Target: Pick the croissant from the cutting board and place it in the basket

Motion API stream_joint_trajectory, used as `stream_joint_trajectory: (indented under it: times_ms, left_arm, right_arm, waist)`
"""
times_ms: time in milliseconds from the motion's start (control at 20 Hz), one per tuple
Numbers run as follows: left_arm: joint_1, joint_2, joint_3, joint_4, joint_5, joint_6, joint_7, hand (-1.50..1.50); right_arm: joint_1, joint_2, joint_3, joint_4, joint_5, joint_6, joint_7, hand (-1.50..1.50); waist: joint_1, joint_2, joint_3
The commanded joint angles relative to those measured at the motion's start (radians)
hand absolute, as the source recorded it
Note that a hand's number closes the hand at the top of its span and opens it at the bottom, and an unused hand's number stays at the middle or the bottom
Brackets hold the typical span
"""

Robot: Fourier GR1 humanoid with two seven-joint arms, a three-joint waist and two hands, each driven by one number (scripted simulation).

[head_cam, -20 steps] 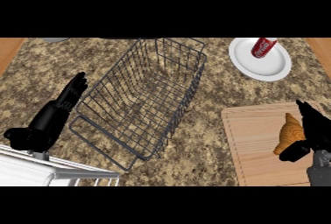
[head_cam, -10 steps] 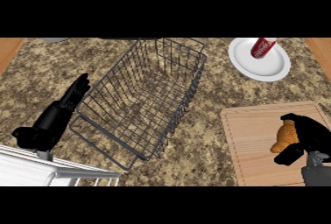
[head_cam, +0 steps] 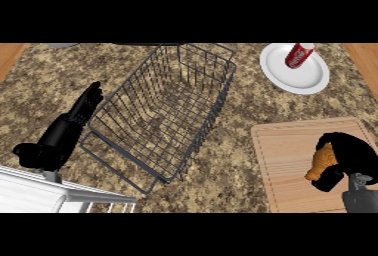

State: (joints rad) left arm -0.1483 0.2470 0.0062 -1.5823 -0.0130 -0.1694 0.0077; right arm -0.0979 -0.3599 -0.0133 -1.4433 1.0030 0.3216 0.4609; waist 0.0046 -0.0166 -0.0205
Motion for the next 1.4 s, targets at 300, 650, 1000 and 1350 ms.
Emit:
stream_joint_trajectory:
  times_ms: [300,650,1000,1350]
  left_arm:
    - [-0.041,-0.019,-0.030,0.001,0.000,-0.016,0.006,0.00]
    - [-0.072,-0.039,-0.069,0.029,-0.008,-0.034,-0.001,0.00]
    - [-0.106,-0.040,-0.056,0.052,-0.001,-0.033,0.012,0.00]
    - [-0.128,-0.012,-0.012,0.081,0.017,-0.043,0.021,0.00]
  right_arm:
    - [-0.076,0.347,0.376,-0.127,0.172,-0.053,0.214,1.50]
    - [-0.186,0.357,0.623,-0.146,0.087,-0.204,0.437,1.50]
    - [-0.320,0.358,0.755,-0.284,0.035,-0.500,0.605,1.50]
    - [-0.455,0.358,0.829,-0.373,0.113,-0.629,0.753,1.50]
  waist:
    - [0.060,0.016,0.017]
    - [0.133,0.024,0.022]
    - [0.137,0.010,0.023]
    - [0.103,-0.004,0.017]
